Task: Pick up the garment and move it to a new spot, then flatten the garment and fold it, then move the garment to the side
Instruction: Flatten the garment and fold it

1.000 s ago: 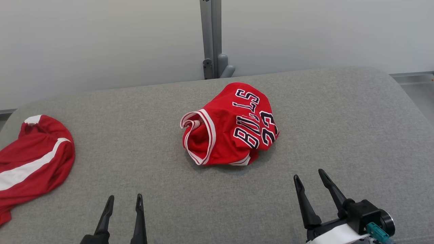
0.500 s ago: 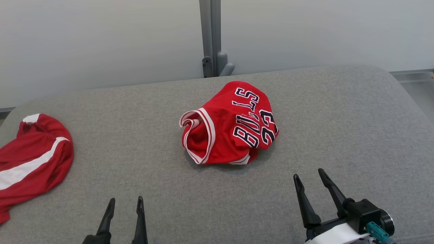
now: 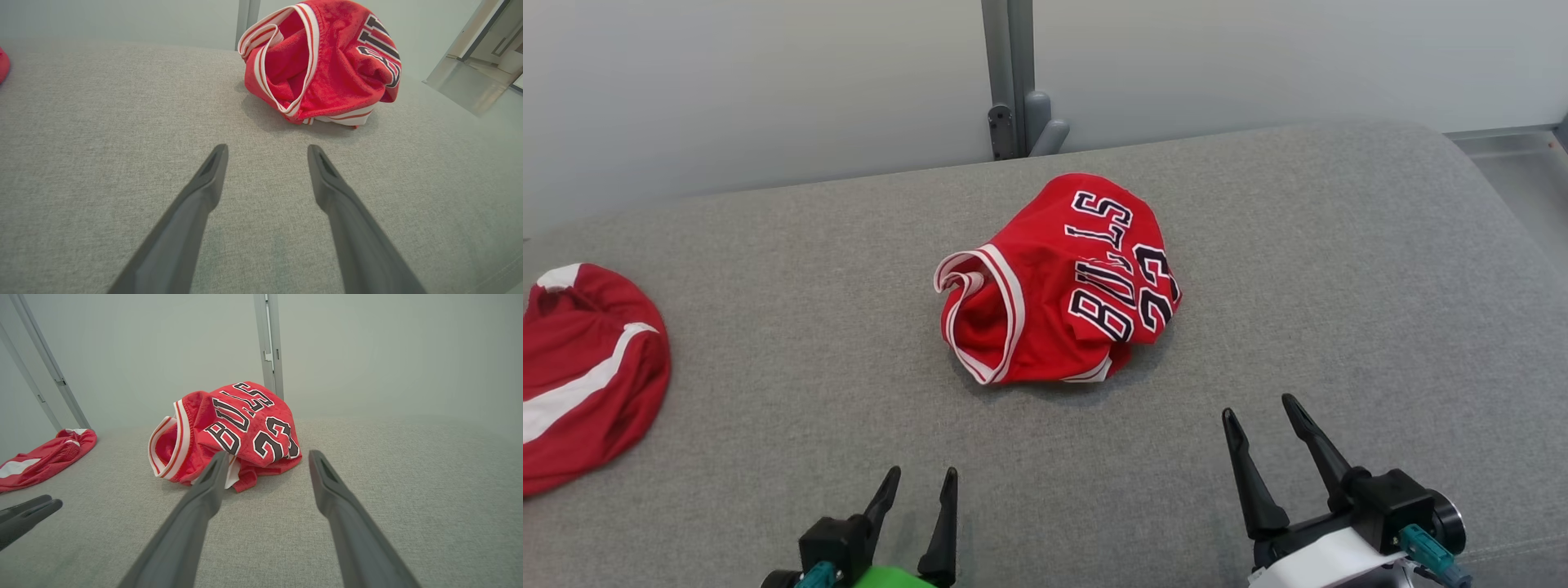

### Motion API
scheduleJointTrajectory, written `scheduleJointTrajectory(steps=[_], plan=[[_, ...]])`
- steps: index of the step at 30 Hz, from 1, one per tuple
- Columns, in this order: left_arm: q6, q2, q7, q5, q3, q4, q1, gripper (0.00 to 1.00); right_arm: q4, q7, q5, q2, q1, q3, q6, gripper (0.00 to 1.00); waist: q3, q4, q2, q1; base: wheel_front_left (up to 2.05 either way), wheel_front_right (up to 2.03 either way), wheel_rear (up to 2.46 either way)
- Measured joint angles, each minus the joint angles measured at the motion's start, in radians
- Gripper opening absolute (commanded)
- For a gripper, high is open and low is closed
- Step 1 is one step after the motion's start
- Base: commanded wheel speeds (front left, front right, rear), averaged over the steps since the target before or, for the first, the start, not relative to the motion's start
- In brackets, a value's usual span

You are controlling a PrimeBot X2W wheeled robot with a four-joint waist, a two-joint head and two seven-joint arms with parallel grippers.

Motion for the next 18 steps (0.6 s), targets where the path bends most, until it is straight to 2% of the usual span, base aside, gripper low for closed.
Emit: scheduleJointTrajectory(steps=[9, 15, 18], plan=[[0.000, 0.000, 0.000, -0.100, -0.100, 0.184, -0.198, 1.00, -0.002, 0.000, -0.011, -0.004, -0.043, 0.009, 0.000, 1.00, 0.061, -0.046, 0.0000, 0.0000, 0.00, 0.00, 0.00], [-0.009, 0.000, 0.000, -0.177, -0.117, 0.255, -0.267, 1.00, -0.006, 0.000, -0.011, -0.007, -0.063, 0.011, 0.000, 1.00, 0.097, -0.083, 0.0000, 0.0000, 0.00, 0.00, 0.00], [-0.025, -0.001, 0.000, -0.253, -0.130, 0.308, -0.302, 1.00, -0.012, 0.000, -0.011, -0.008, -0.080, 0.016, 0.000, 1.00, 0.126, -0.111, 0.0000, 0.0000, 0.00, 0.00, 0.00]])
